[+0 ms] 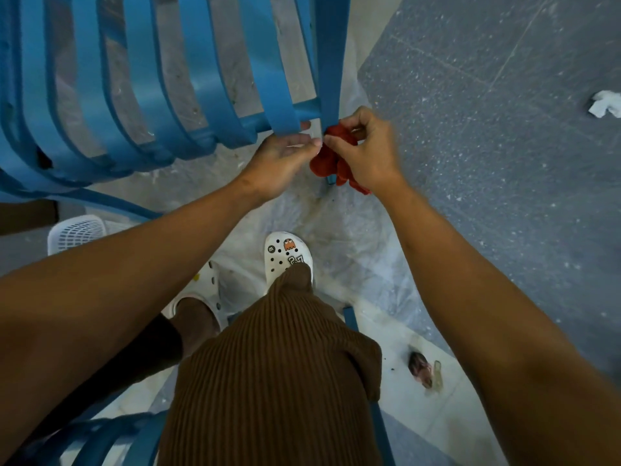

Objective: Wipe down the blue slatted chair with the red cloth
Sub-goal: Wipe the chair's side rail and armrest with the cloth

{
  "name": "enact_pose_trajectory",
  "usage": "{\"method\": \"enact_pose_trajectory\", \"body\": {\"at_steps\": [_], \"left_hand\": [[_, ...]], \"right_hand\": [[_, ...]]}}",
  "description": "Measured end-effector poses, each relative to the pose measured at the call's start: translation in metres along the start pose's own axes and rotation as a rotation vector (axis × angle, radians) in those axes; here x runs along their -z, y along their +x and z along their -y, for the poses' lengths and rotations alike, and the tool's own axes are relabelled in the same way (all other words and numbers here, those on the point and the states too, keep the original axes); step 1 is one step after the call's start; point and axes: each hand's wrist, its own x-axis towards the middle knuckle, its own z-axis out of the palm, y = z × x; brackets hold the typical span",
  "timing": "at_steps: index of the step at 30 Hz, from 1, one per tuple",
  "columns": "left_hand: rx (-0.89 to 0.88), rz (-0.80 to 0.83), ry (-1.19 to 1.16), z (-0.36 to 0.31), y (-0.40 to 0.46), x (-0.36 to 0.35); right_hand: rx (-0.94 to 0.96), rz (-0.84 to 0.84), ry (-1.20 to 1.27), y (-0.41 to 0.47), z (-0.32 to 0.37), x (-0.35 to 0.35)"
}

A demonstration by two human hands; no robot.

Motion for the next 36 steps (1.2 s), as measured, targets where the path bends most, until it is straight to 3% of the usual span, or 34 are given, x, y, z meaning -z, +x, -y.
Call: {"method": "enact_pose_trajectory", "body": {"at_steps": [8, 18, 26, 36], "left_hand": [[-0.035, 0.017, -0.022, -0.008, 0.007, -0.01], [-0.058, -0.004, 0.015, -0.006, 0.012, -0.011], [-0.043, -0.012, 0.027, 0.004, 0.023, -0.01], [-0.039, 0.022, 0.02, 0.017, 0.034, -0.016]], "right_hand": [[-0.171, 0.014, -0.072, -0.001, -0.035, -0.015], [-0.057, -0.062, 0.039, -0.019, -0.024, -0.002], [-0.128, -0.167, 0.165, -0.011, -0.036, -0.03], [-0.232, -0.05, 0.075, -0.011, -0.089, -0.044]]}}
